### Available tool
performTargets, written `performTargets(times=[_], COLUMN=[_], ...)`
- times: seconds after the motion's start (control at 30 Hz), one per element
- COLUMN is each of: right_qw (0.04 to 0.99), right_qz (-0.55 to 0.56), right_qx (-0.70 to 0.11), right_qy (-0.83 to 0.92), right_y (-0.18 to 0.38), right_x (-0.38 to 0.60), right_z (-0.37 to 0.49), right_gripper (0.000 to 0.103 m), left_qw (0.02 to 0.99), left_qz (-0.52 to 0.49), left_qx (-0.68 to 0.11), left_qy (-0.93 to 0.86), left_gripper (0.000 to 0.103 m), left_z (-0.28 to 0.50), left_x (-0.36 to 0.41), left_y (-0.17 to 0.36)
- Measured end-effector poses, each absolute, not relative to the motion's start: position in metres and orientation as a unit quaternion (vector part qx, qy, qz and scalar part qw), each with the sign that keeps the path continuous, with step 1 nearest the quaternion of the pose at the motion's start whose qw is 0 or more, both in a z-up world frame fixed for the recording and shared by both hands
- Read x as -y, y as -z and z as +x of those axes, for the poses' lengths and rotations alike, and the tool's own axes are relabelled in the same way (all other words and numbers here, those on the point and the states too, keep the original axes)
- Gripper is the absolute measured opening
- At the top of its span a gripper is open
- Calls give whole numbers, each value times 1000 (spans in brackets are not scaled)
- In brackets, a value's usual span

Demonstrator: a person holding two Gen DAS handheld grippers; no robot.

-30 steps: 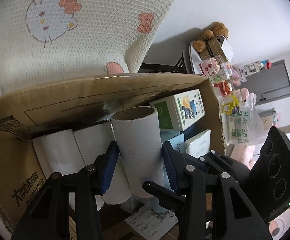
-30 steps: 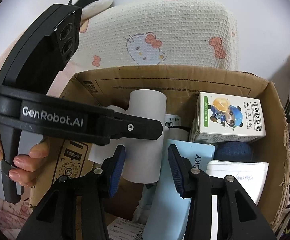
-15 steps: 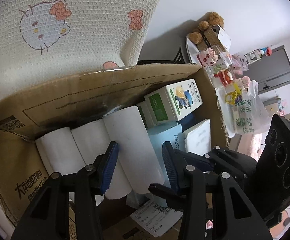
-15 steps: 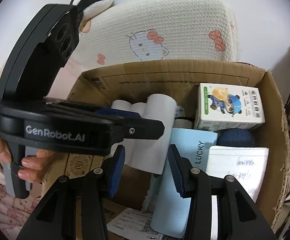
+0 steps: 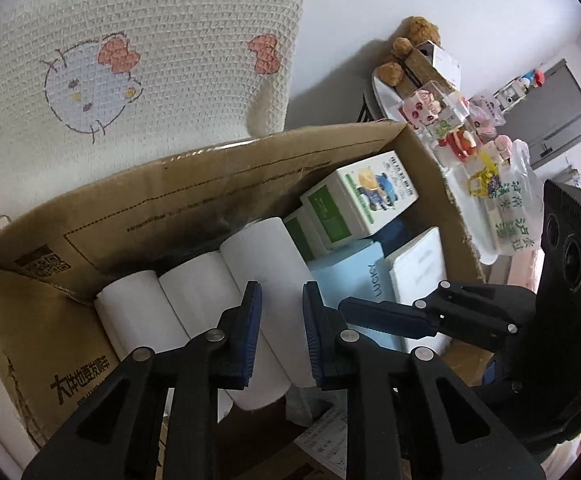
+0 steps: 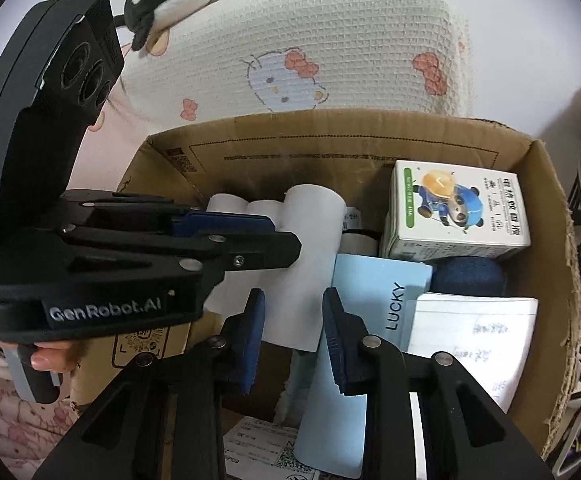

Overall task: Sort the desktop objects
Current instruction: 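Lower the tube beside the white rolls in the box and open the right tool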

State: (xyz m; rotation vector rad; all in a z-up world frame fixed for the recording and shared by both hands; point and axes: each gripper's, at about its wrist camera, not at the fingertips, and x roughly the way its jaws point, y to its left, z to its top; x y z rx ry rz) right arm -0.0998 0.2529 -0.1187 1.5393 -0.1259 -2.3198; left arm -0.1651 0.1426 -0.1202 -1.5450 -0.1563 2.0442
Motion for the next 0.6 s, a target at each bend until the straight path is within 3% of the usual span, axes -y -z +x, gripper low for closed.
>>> performTargets(times=[0.4, 0.53, 0.6], right_qw=[160, 163, 169], right_qz=[556, 560, 567], right_qx=[20, 33, 47], right_qy=[816, 812, 804], right_y=[123, 117, 117], right_x=[-249, -254, -253], right_z=[-99, -87, -85], right_gripper=[26, 26, 26], left_qw=[278, 270, 267], left_qz=[-582, -565, -554], left_qx=[34, 0, -17], left_qy=[-763, -780, -788], left_gripper=[23, 36, 36], left_z=[-160, -148, -140], left_x=[-143, -136, -131], left_y=[111, 90, 82])
